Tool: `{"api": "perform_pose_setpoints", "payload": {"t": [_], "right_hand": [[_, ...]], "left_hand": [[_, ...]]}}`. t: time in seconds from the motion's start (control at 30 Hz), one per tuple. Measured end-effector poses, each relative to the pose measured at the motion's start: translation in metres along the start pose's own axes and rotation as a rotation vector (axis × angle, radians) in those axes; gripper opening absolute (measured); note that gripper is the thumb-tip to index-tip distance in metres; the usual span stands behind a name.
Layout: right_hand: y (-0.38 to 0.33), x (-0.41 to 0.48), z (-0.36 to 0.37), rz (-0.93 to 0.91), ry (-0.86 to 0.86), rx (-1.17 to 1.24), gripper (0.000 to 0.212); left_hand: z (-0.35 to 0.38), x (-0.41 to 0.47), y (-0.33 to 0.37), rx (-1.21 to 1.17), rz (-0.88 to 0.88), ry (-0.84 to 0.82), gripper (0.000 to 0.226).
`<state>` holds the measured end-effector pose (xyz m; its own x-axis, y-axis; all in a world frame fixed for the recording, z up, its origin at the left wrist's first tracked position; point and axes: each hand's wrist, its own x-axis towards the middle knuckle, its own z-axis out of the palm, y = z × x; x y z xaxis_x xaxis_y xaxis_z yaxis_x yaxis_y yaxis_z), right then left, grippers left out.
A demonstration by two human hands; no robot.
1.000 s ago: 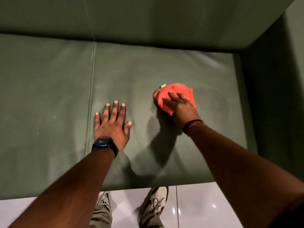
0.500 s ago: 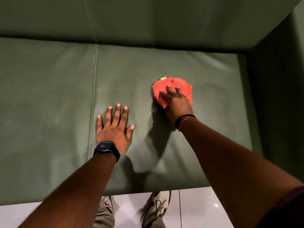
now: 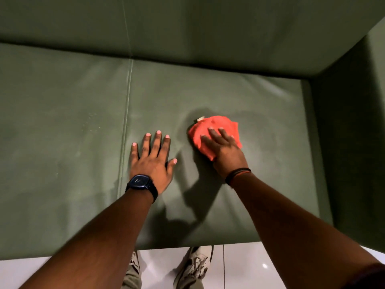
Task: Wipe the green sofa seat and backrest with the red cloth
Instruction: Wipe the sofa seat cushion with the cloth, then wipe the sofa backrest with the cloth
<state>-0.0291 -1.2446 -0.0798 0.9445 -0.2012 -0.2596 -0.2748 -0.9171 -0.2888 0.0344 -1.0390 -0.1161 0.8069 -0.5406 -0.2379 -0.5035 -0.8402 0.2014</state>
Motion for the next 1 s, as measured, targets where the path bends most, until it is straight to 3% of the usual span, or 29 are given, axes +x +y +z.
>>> {"api": "perform_pose_setpoints", "payload": {"t": [0.1, 0.27, 0.4, 0.53, 0.6, 0.7, 0.77, 0.83, 1.0], "right_hand": [[0.0, 0.0, -0.001, 0.21, 0.054, 0.038, 0.06], [-0.018, -0.018, 0.012, -0.127, -0.027, 0.003, 0.051], [-0.029, -0.011, 0.015, 0.16, 0.084, 0.106, 0.055], [-0.061, -0.015, 0.015, 0.05, 0.045, 0.278, 0.062], [-0.063, -0.012, -0.003, 0.142, 0.165, 0.489, 0.065], [-0.066, 0.009, -0.056, 0.437, 0.497, 0.778, 0.046], [-0.062, 0.035, -0.109, 0.515, 0.705, 0.901, 0.035], [-0.053, 0.058, -0.163, 0.532, 0.888, 0.922, 0.031], [-0.028, 0.095, -0.265, 0.327, 1.215, 0.749, 0.063]], "left_hand": [[-0.002, 0.003, -0.002, -0.007, 0.03, -0.013, 0.064], [-0.004, 0.002, -0.003, -0.017, 0.028, -0.007, 0.064], [-0.007, 0.005, -0.003, -0.02, 0.046, -0.012, 0.064], [-0.025, 0.015, 0.001, -0.054, -0.009, -0.06, 0.055], [-0.05, 0.034, 0.002, -0.126, 0.003, -0.043, 0.042], [-0.111, 0.073, 0.01, -0.194, 0.093, 0.097, 0.037], [-0.168, 0.107, 0.021, -0.222, 0.159, 0.232, 0.04], [-0.226, 0.142, 0.036, -0.23, 0.238, 0.39, 0.046], [-0.351, 0.225, 0.074, -0.041, 0.322, 0.698, 0.067]]}}
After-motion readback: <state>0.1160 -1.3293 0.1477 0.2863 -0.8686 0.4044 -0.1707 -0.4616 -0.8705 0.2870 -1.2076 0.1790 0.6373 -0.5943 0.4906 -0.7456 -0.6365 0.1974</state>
